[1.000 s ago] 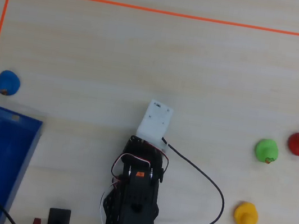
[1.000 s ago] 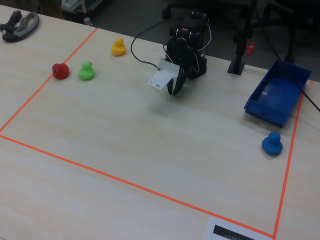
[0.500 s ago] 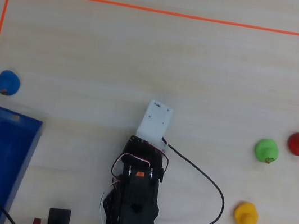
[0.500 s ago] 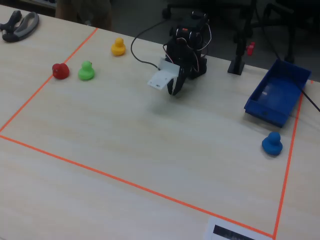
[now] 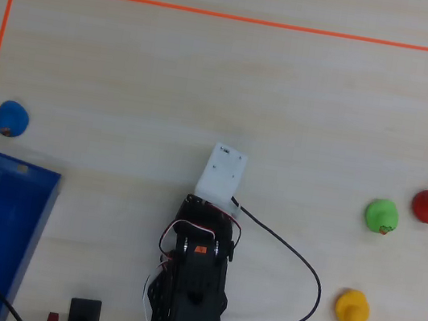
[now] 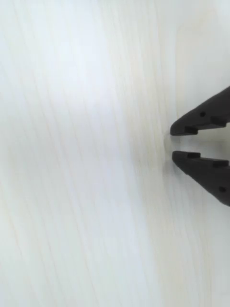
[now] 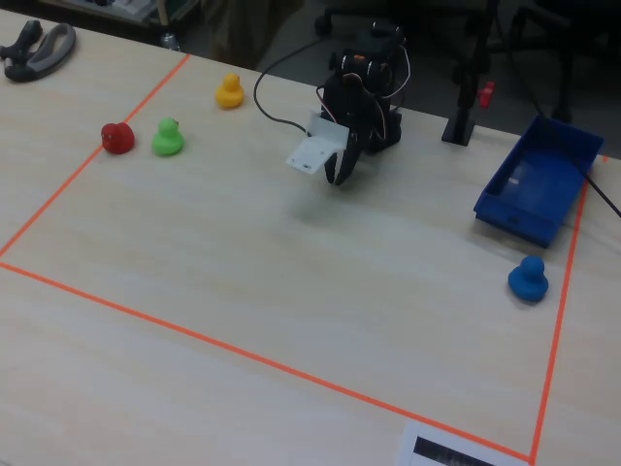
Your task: Grasp red duck and put it into box.
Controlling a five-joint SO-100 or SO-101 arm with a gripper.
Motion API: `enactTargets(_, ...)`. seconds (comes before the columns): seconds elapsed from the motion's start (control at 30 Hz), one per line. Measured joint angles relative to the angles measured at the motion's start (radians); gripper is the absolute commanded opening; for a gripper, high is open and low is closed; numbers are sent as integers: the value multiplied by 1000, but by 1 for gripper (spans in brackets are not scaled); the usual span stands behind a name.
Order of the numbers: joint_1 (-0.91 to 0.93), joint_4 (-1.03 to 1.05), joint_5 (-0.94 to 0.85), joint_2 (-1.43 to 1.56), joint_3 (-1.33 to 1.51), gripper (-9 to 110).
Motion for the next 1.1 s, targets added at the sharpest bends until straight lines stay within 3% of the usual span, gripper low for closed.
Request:
enactTargets(0.23,0,-2,-28,0,0,0)
enactTargets(0.53,115,-149,-21,-86,-35,0)
enactTargets(0.8,195,-178,-18,-299,-368,2)
enactTargets(1.1,541,-281,-63,-626,-793,3)
